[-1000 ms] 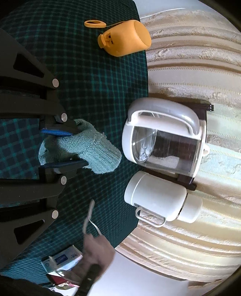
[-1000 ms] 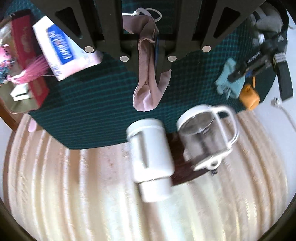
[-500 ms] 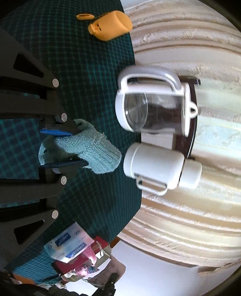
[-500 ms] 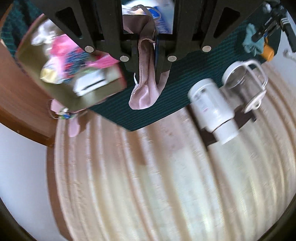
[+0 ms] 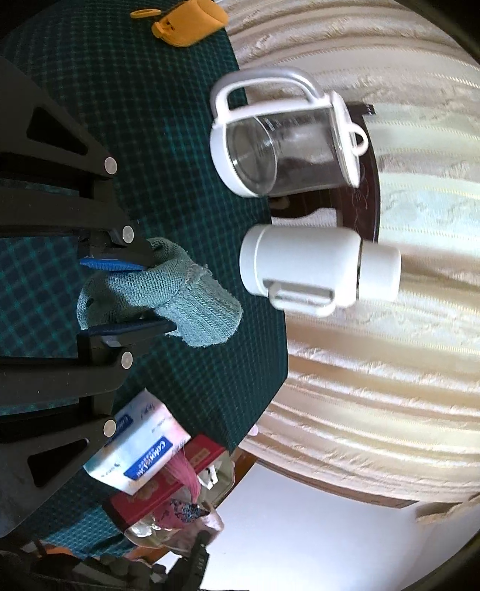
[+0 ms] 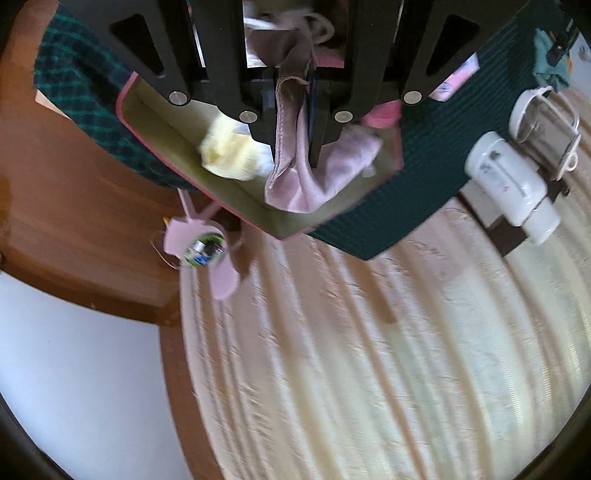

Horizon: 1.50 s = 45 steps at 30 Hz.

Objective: Organize soft objects
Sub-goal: 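Carry the pink mask into the tin box and release it with the right gripper, then lower the teal sock into the tin box and open the left gripper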

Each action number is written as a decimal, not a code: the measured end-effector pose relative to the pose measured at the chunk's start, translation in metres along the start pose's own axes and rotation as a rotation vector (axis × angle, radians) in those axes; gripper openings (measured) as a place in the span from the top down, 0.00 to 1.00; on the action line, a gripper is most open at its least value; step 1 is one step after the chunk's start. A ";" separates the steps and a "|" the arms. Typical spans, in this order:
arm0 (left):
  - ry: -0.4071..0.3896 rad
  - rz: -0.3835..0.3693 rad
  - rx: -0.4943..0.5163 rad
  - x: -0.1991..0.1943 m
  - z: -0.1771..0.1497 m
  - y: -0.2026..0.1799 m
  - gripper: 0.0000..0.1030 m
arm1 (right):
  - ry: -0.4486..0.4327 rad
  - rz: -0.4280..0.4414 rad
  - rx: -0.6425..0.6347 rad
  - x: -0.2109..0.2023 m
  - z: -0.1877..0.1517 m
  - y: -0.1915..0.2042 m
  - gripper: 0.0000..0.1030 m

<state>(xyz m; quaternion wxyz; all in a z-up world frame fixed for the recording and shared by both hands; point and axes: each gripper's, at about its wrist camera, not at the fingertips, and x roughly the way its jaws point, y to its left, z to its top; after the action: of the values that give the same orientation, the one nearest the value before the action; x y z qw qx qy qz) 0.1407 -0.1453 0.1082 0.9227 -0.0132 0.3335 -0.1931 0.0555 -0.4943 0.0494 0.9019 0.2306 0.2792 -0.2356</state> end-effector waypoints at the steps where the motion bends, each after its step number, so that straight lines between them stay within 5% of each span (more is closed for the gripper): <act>1: 0.001 -0.005 0.003 0.001 0.001 -0.004 0.78 | 0.003 -0.016 0.004 0.001 -0.001 -0.005 0.90; 4: 0.004 -0.024 0.008 0.005 0.007 -0.019 0.78 | 0.037 -0.051 0.022 0.009 -0.004 -0.022 0.87; 7: 0.006 -0.042 0.025 0.009 0.011 -0.036 0.78 | 0.060 -0.037 0.056 0.011 -0.006 -0.037 0.68; 9: 0.007 -0.056 0.040 0.011 0.014 -0.049 0.78 | 0.023 -0.040 0.065 0.003 -0.005 -0.043 0.54; 15: 0.009 -0.102 0.091 0.019 0.021 -0.091 0.78 | -0.062 -0.016 -0.007 -0.012 -0.003 -0.037 0.37; 20: 0.018 -0.156 0.127 0.027 0.025 -0.126 0.78 | 0.046 -0.001 -0.143 0.014 -0.011 -0.021 0.36; 26: 0.042 -0.232 0.166 0.042 0.031 -0.165 0.78 | 0.069 0.009 -0.140 0.015 -0.012 -0.027 0.35; 35: 0.070 -0.315 0.219 0.084 0.043 -0.223 0.78 | -0.020 0.036 -0.090 -0.016 -0.009 -0.041 0.34; 45: 0.124 -0.388 0.213 0.127 0.049 -0.261 0.75 | -0.018 0.057 -0.086 -0.020 -0.019 -0.043 0.34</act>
<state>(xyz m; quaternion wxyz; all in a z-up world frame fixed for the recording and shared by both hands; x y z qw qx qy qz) 0.1694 -0.4382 0.1091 0.8421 0.0321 0.3587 -0.4015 0.0094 -0.5119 0.0349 0.9198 0.1974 0.2742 -0.1997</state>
